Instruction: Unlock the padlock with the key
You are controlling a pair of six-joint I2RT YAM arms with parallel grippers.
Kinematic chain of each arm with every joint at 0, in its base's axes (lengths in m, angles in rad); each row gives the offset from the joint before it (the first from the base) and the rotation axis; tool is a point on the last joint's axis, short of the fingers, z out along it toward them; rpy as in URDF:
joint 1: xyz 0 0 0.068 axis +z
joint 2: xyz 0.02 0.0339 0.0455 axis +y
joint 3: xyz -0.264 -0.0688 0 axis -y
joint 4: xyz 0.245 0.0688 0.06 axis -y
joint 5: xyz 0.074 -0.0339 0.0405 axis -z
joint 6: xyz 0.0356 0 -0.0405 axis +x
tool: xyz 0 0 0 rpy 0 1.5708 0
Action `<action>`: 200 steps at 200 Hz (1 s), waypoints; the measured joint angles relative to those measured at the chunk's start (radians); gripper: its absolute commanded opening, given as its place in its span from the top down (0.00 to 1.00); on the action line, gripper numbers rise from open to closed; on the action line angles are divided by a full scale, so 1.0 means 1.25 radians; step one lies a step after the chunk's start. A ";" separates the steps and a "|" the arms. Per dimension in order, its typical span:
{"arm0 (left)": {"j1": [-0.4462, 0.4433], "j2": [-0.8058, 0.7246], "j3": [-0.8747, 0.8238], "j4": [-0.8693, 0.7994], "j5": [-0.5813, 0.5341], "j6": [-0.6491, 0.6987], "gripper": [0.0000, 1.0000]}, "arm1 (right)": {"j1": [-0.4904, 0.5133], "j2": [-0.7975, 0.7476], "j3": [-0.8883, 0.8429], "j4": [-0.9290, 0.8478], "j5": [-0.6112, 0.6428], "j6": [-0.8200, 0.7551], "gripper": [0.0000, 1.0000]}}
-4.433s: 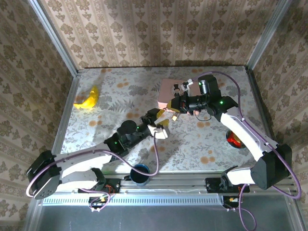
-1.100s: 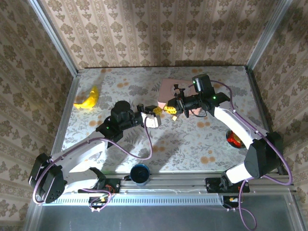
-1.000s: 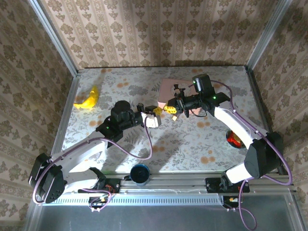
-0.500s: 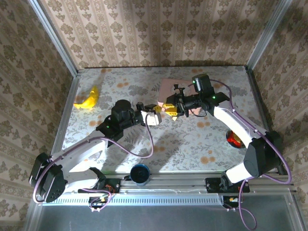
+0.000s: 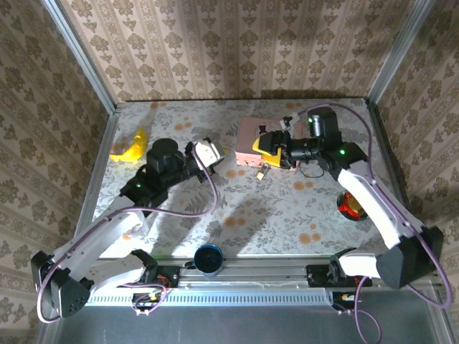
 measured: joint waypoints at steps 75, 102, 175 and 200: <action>0.111 -0.005 0.025 -0.129 0.318 -0.354 1.00 | 0.029 -0.127 -0.078 0.081 0.041 -0.249 0.36; 0.111 0.016 0.025 -0.122 0.414 -0.380 1.00 | 0.055 -0.123 -0.078 0.085 0.015 -0.288 0.40; 0.111 0.090 0.025 -0.055 0.580 -0.395 1.00 | 0.115 -0.076 -0.054 0.049 -0.054 -0.381 0.54; 0.111 0.097 0.025 -0.041 0.602 -0.398 1.00 | 0.130 -0.064 -0.028 0.036 -0.056 -0.409 0.61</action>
